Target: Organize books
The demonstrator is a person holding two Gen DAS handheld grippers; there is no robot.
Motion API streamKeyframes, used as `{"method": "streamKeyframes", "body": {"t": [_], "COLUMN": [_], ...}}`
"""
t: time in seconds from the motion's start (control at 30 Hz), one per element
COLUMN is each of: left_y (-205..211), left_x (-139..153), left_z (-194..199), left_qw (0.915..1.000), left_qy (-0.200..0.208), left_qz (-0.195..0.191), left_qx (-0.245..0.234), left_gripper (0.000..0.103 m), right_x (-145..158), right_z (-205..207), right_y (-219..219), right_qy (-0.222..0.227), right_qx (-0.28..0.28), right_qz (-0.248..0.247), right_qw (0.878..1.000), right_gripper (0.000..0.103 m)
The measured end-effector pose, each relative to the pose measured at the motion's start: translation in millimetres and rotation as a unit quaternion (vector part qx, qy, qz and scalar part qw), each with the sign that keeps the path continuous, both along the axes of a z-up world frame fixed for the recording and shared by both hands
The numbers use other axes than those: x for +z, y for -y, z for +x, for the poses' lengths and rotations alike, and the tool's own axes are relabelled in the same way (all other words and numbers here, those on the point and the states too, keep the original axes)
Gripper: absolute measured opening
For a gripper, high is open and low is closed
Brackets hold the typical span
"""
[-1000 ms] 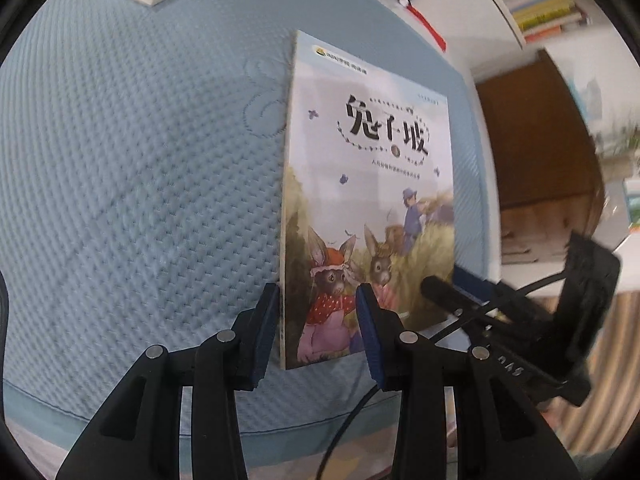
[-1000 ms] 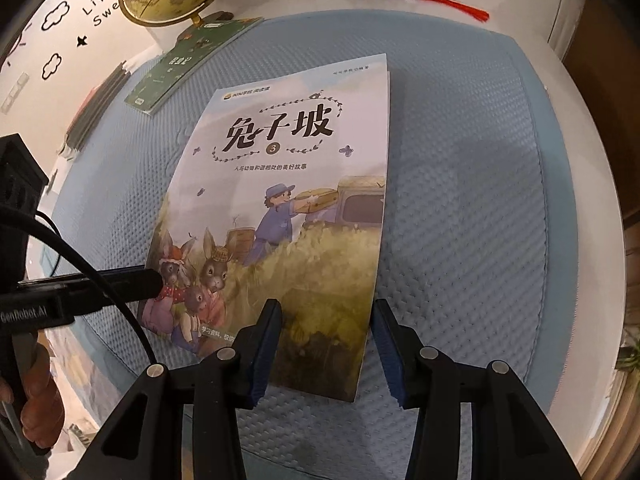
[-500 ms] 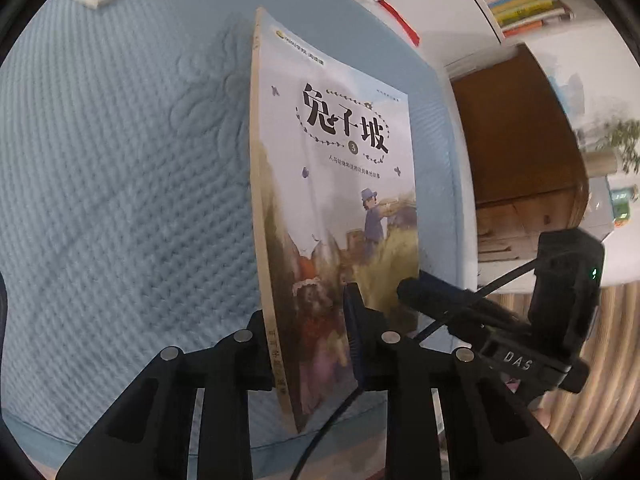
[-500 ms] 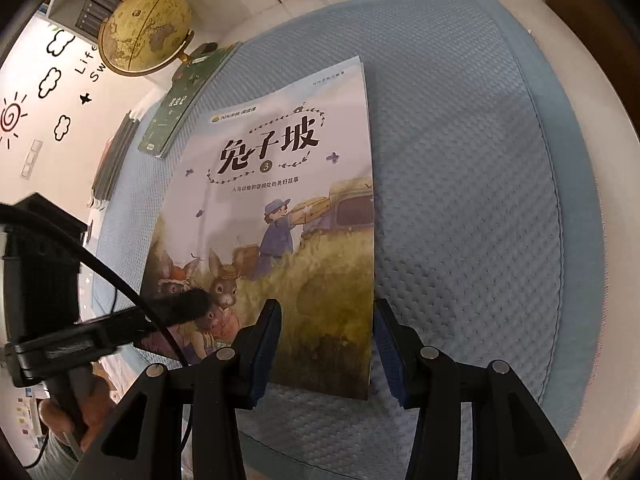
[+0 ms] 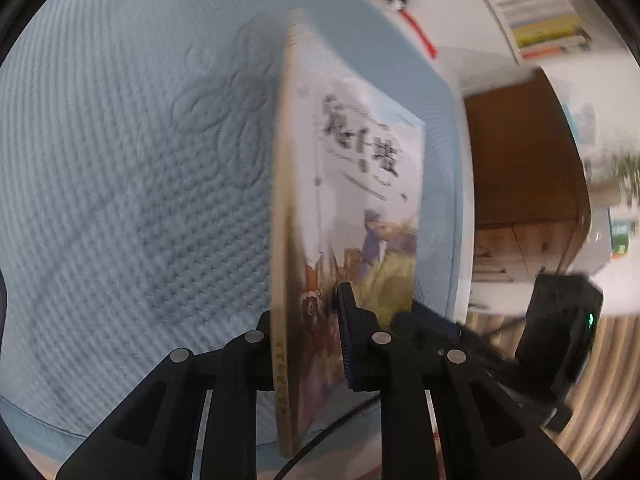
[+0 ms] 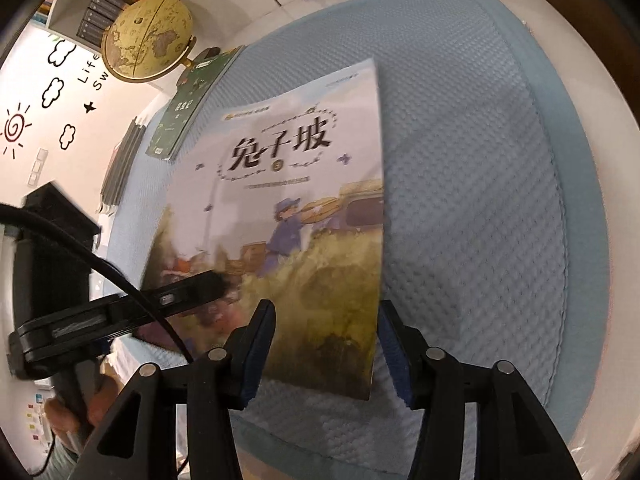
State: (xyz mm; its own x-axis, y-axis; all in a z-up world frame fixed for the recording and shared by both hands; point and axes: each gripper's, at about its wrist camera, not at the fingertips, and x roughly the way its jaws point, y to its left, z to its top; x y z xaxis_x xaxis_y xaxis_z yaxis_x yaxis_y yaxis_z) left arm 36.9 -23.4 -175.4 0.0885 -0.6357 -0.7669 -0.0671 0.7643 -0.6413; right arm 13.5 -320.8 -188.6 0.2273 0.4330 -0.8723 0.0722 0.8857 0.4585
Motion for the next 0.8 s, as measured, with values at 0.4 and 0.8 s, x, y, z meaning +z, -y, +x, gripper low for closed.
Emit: {"method": "streamKeyframes", "body": {"t": [0.4, 0.8], "left_y": [5.2, 12.0], "left_x": [3.8, 10.6], "left_z": [12.8, 23.4], "left_qw": [0.9763, 0.9933], "left_qy": [-0.084, -0.065], "left_qz": [-0.198, -0.095], "left_qx": [0.022, 0.005], "left_gripper": [0.013, 0.014], "right_x": [-21.7, -26.3], "right_z": [-15.7, 0.1], "right_y": [56.5, 54.7], "right_qy": [-0.056, -0.008], "right_qx": [-0.071, -0.074], "right_qz": [0.186, 0.245], "right_qw": [0.978, 0.967], "right_gripper": [0.075, 0.028]}}
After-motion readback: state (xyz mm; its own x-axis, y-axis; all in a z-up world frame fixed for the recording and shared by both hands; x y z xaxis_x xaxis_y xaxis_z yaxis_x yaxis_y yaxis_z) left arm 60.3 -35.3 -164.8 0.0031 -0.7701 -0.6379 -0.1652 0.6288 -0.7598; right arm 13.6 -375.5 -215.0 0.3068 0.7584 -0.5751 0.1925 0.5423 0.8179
